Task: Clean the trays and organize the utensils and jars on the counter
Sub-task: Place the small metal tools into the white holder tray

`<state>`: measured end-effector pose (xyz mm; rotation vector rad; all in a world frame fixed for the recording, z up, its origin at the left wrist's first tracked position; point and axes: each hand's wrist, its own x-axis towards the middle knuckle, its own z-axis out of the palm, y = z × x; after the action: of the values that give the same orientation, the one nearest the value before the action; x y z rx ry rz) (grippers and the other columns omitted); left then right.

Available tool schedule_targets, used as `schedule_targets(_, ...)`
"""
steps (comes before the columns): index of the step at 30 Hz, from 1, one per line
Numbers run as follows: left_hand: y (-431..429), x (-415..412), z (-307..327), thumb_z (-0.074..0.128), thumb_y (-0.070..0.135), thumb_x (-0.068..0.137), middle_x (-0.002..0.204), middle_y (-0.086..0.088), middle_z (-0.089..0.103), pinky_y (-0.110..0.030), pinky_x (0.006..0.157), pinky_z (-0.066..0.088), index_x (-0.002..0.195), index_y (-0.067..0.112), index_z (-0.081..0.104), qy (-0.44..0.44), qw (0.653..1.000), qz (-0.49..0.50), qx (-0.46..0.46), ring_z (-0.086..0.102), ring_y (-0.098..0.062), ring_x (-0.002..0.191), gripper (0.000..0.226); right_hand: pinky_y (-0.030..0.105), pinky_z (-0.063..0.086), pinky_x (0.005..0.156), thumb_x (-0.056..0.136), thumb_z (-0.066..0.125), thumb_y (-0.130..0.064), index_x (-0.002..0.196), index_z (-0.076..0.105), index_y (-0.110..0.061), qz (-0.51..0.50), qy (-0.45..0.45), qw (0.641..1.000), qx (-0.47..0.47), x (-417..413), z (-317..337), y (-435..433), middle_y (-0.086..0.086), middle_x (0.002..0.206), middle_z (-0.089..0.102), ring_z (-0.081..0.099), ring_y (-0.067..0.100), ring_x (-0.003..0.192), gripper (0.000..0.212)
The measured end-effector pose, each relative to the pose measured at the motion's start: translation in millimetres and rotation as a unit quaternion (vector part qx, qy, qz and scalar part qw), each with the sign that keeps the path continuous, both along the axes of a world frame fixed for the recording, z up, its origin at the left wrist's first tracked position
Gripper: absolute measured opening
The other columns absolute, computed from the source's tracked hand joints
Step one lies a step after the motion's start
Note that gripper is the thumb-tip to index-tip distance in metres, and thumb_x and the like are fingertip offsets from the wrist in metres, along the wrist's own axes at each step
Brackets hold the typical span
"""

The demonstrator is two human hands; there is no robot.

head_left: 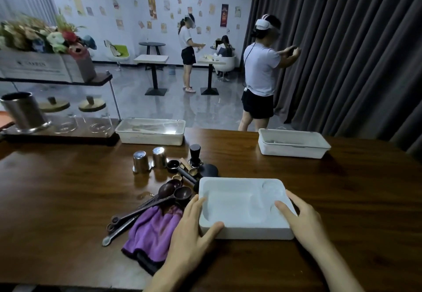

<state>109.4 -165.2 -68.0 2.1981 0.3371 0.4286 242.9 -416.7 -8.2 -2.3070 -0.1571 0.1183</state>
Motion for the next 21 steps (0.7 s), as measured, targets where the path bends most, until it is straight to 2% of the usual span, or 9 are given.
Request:
schedule_targets(5,-1.5,3.3,4.1,0.04,0.098,0.07,0.162,0.029,0.021,-0.025,0.114,0.035,0.151,0.042,0.036,0.007,1.0,0.018,0.001,0.031,0.004,0.144,0.099,0.037,0.025,0.118,0.096,0.062,-0.04,0.145,0.052,-0.025,0.09,-0.082,0.992,-0.04,36.5,13.3,45.6,-0.003,0.156,0.042,0.024,0.014,0.15,0.052)
schedule_targets(10,-0.4,3.1,-0.1,0.045,0.096,0.072,0.162,0.029,0.025,-0.03,0.116,0.036,0.147,0.045,0.04,0.013,1.0,0.023,0.003,0.03,0.006,0.145,0.091,0.042,0.039,0.11,0.096,0.063,-0.041,0.136,0.062,-0.03,0.206,-0.064,0.973,-0.078,55.5,26.5,112.4,0.004,0.15,0.051,0.043,0.027,0.14,0.041)
schedule_targets(13,-1.9,3.4,-0.2,0.046,0.094,0.074,0.16,0.031,0.027,-0.025,0.115,0.035,0.142,0.051,0.041,0.007,0.999,0.031,0.005,0.029,0.01,0.143,0.081,0.036,0.044,0.102,0.091,0.066,-0.042,0.128,0.067,-0.029,0.249,-0.046,0.963,-0.088,65.1,30.5,147.0,-0.002,0.133,0.065,0.054,0.024,0.129,0.04)
schedule_targets(16,-1.0,5.2,-0.9,0.048,0.091,0.077,0.156,0.029,0.035,-0.026,0.116,0.036,0.136,0.057,0.041,0.003,0.999,0.047,0.003,0.032,0.01,0.142,0.068,0.032,0.047,0.097,0.086,0.071,-0.044,0.125,0.069,-0.028,0.26,-0.008,0.961,-0.092,75.8,33.0,167.1,-0.003,0.126,0.069,0.06,0.022,0.12,0.042)
schedule_targets(18,0.1,6.4,-2.2,0.052,0.088,0.078,0.152,0.029,0.041,-0.025,0.115,0.037,0.135,0.052,0.048,-0.003,0.998,0.055,-0.003,0.035,0.01,0.14,0.068,0.035,0.05,0.093,0.083,0.074,-0.045,0.116,0.073,-0.024,0.267,0.013,0.957,-0.112,82.6,29.2,173.4,0.001,0.119,0.072,0.063,0.024,0.114,0.04)
schedule_targets(21,0.6,8.5,-3.4,0.056,0.085,0.079,0.149,0.03,0.044,-0.023,0.113,0.038,0.137,0.044,0.052,-0.009,0.998,0.057,-0.009,0.036,0.01,0.139,0.071,0.036,0.051,0.097,0.078,0.076,-0.047,0.118,0.071,-0.025,0.276,0.019,0.952,-0.131,90.6,21.5,178.7,0.0,0.121,0.071,0.062,0.025,0.116,0.045)
